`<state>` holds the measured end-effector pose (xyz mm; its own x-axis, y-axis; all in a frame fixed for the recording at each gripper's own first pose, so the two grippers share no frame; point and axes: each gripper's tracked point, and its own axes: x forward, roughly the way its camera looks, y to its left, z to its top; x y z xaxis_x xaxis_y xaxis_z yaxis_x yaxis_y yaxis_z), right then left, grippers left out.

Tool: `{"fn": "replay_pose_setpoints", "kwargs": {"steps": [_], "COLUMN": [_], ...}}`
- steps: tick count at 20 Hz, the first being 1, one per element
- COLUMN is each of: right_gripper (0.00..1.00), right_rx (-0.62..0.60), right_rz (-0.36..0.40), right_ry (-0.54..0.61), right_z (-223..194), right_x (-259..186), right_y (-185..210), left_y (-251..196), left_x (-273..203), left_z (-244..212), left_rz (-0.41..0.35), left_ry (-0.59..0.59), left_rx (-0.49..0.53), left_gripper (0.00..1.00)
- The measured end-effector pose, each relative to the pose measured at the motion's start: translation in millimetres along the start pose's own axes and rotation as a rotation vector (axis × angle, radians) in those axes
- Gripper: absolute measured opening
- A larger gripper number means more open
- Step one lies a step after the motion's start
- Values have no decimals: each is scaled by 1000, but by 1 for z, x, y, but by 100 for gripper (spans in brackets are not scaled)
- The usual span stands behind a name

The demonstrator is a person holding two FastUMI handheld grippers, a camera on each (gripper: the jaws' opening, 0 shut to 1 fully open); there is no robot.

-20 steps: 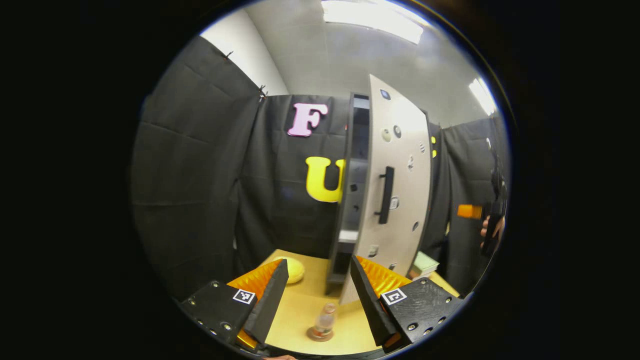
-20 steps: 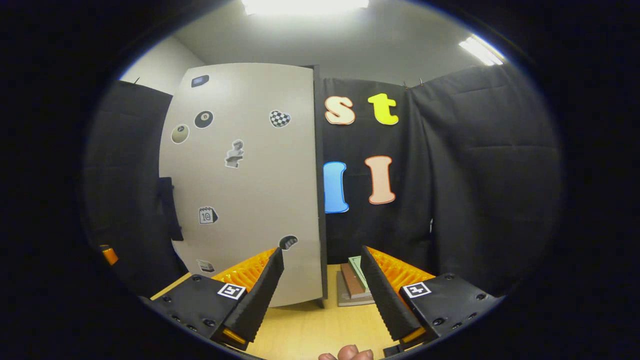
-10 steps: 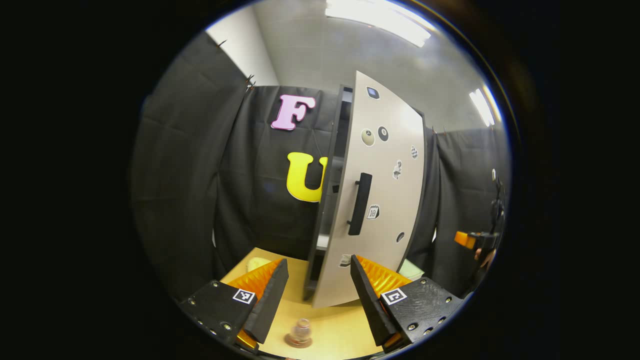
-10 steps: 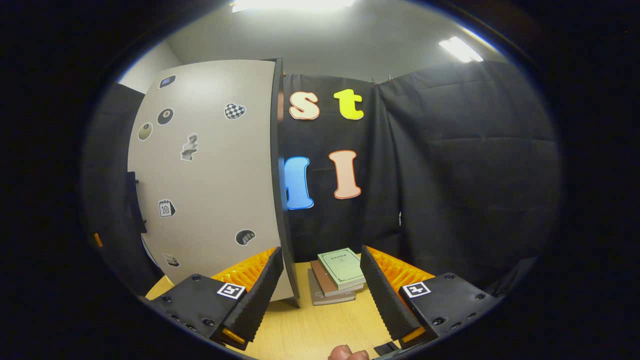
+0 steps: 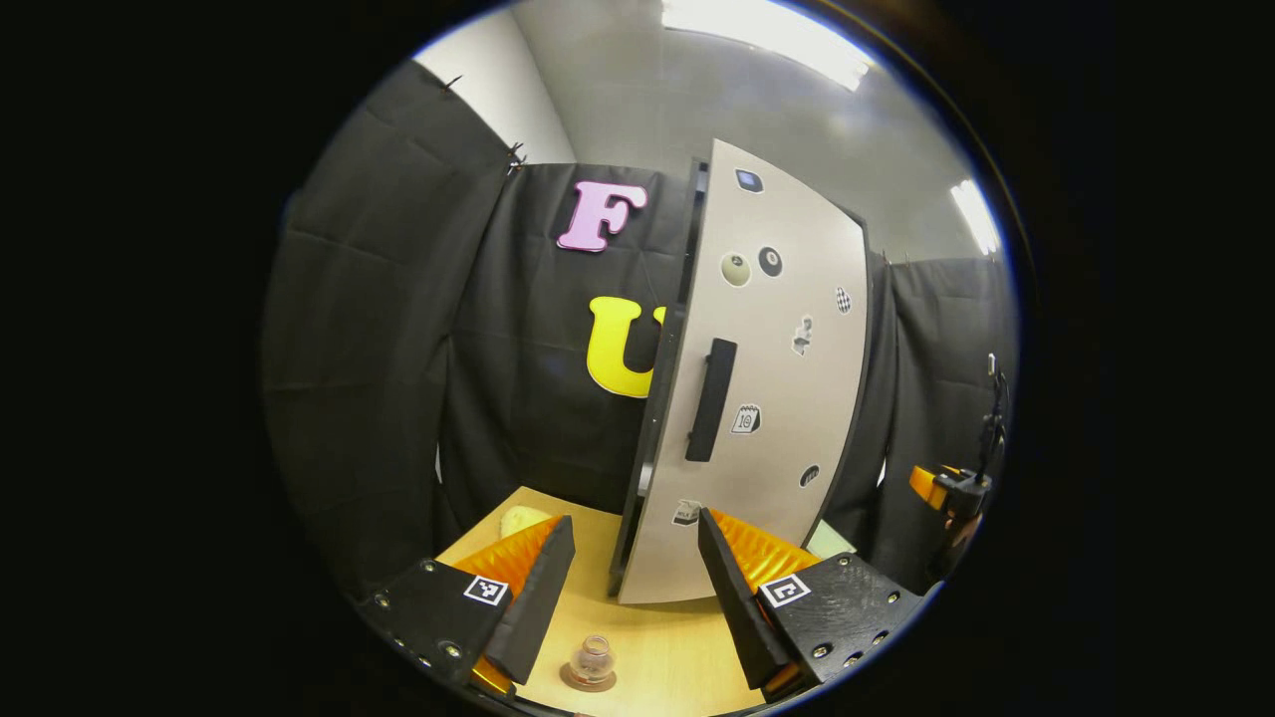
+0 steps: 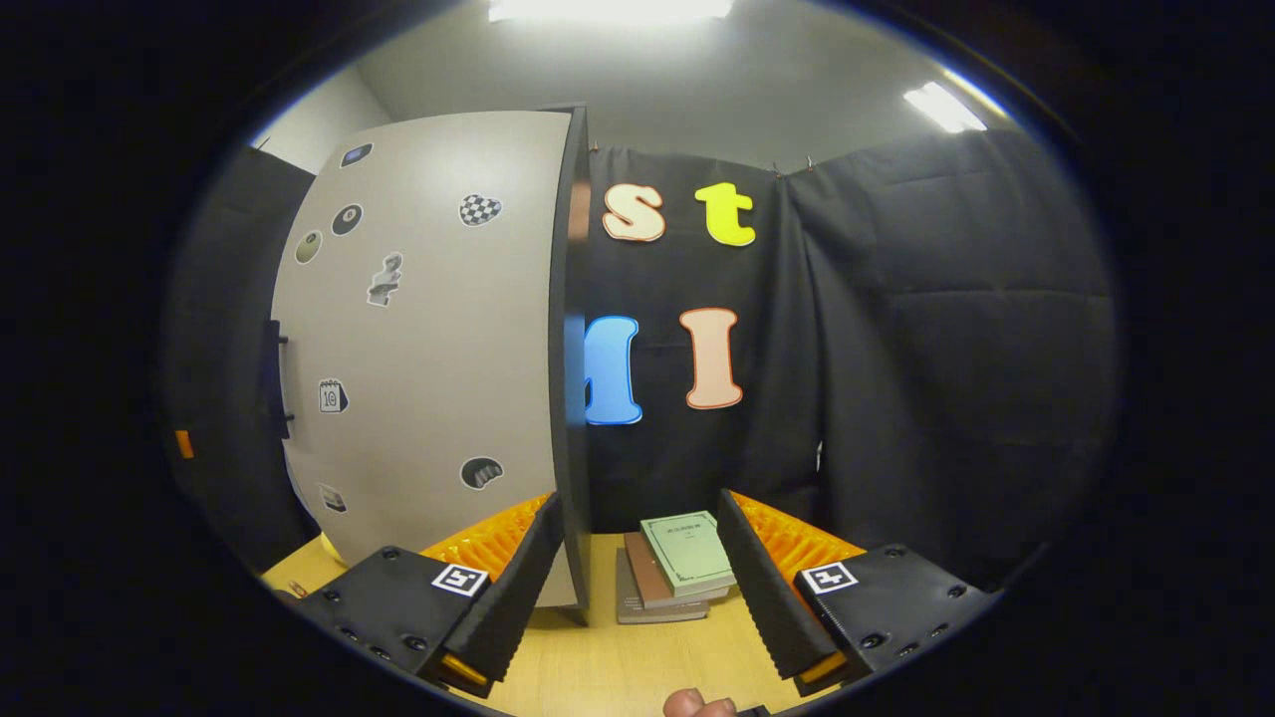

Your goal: Open the cabinet door with the right hand, grasp the bottle in the cabinet with the left hand and place it on the coaster, then close the cabinet door with the right hand.

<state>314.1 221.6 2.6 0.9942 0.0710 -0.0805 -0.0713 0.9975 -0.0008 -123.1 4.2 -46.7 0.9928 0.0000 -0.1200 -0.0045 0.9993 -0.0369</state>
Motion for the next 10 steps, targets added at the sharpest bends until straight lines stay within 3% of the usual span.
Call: {"fn": "replay_pose_setpoints", "kwargs": {"steps": [10], "right_gripper": [98], "right_rx": [39], "right_rz": [-11], "right_ry": [60], "right_z": [-23], "right_x": [-15], "right_y": [2], "left_y": [-2], "left_x": [4], "left_z": [2], "left_rz": [2], "left_ry": [29], "left_rx": [-12], "left_gripper": [73]}}
